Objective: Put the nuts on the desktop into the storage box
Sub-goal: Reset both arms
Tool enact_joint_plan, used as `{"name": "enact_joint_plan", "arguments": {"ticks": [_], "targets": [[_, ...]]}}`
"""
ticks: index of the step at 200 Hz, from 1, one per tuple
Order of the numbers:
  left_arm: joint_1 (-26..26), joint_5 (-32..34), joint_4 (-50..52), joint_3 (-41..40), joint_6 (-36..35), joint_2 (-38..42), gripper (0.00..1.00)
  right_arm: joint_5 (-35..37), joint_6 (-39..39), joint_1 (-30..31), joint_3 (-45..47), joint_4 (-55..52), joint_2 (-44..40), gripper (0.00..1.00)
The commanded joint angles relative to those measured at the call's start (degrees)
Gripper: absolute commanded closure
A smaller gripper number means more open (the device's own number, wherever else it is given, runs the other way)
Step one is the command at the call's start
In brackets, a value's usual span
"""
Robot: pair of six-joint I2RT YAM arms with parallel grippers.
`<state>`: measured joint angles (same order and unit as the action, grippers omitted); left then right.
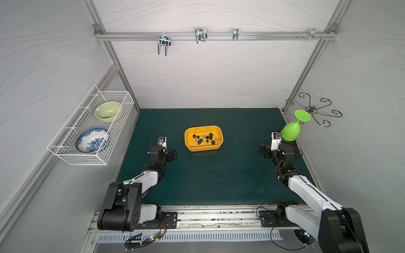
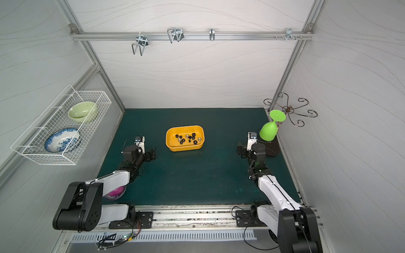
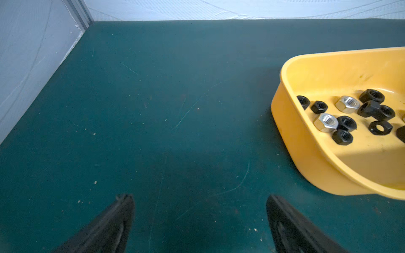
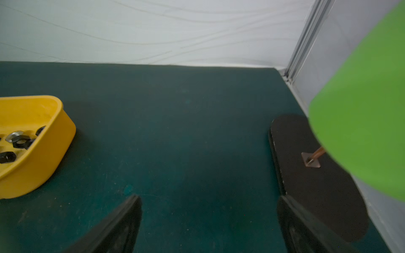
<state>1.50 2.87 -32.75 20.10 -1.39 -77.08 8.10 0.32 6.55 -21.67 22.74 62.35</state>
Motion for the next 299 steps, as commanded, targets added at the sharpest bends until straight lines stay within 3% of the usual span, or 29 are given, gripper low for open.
{"name": "enact_joint_plan", "arguments": {"ticks": [1, 36, 53, 80, 92, 127, 171, 299], "targets": [[-0.39, 0.74, -14.82, -0.51, 0.33, -2.42, 0.01, -6.01, 3.01, -3.36, 1.81, 11.57, 6.39, 0.01], [-1.45, 1.55, -19.91, 0.5, 1.3, -9.46, 0.01, -9.08, 2.55, -4.35, 1.97, 23.77, 17.37, 0.01], [-1.67, 0.54, -23.58, 0.08, 1.0, -12.09, 0.01, -10.88, 1.6, -4.37, -0.33, 23.38, 21.01, 0.01], [-1.76, -1.54, -18.55, 2.31, 0.25, -11.94, 0.01, -10.6, -0.85, -2.44, -1.5, 28.6, 28.34, 0.01], [-2.5, -3.17, -16.17, 3.37, 0.56, -11.92, 0.01, -7.4, -3.39, 0.24, -1.71, 25.13, 26.82, 0.01], [-2.63, -3.23, -16.2, 3.62, 0.73, -12.22, 0.01, -7.75, -3.64, 0.31, -1.41, 27.53, 27.83, 0.01], [-2.6, 0.59, -15.0, 4.18, 2.16, -12.02, 0.01, -13.89, -1.73, -2.67, -4.75, 21.02, 27.84, 0.01], [-2.52, 1.78, -14.88, 4.15, 2.61, -11.93, 0.02, -13.81, -1.72, -2.7, -4.6, 20.89, 27.73, 0.01]]}}
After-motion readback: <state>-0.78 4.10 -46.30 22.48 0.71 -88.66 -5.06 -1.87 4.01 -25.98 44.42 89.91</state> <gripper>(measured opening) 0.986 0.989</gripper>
